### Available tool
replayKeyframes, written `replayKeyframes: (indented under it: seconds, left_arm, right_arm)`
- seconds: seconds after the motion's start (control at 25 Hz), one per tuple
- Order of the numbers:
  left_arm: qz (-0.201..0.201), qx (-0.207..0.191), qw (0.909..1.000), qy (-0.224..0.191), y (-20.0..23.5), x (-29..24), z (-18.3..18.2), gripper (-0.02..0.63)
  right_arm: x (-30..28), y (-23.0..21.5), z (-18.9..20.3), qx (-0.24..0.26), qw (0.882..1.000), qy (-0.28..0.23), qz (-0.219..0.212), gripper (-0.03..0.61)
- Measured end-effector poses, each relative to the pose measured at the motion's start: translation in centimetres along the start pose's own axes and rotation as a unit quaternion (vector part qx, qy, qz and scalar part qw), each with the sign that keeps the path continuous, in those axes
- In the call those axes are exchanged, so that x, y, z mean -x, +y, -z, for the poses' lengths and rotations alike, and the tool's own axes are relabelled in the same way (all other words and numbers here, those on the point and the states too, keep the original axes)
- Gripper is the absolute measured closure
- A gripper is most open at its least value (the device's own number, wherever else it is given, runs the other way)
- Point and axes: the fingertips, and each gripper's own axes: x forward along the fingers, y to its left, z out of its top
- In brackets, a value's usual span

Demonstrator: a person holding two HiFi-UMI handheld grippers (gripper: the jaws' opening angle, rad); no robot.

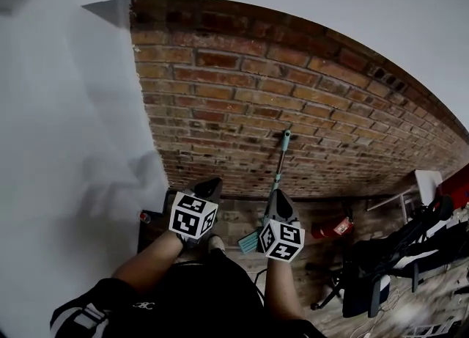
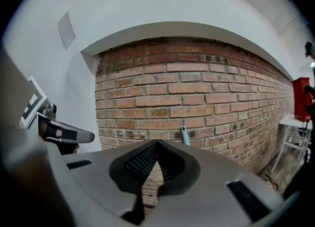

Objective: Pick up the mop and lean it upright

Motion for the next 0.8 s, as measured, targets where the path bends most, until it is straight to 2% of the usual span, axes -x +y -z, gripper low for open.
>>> replayKeyframes:
  seconds: [0.16,0.32,0.56,0.72,0.8]
  left_arm:
    - [-0.018,0.008,0.9998,-0.003,1.0,-3.6,-2.7,0.621]
    - [-0.031,0.003,0.9995,0.010,1.2,-6.6,-3.6,0.621]
    - [-0.049,-0.004,0.9983,0.031,1.3,-10.3,-3.9,0.621]
    - [-0.053,-0.014,0.9975,0.045,0.8,-11.9,-3.6,0.621]
    - [-0.047,-0.004,0.9971,0.059,0.8,-12.4,-2.9,0.621]
  right_arm:
    - [-4.0,-2.4,-1.6,0.002,1.000,0.002,-0.013,0.563]
    - [-7.8,-5.5,-1.9,0.001,1.000,0.015,-0.015,0.563]
    - [-13.1,-8.5,-0.7,0.010,0.999,0.039,-0.022,0.563]
    - [-16.7,-10.6,0.1,0.022,0.998,0.053,-0.009,0.563]
    - [-18.6,-11.2,0.8,0.030,0.997,0.067,-0.004,0.560]
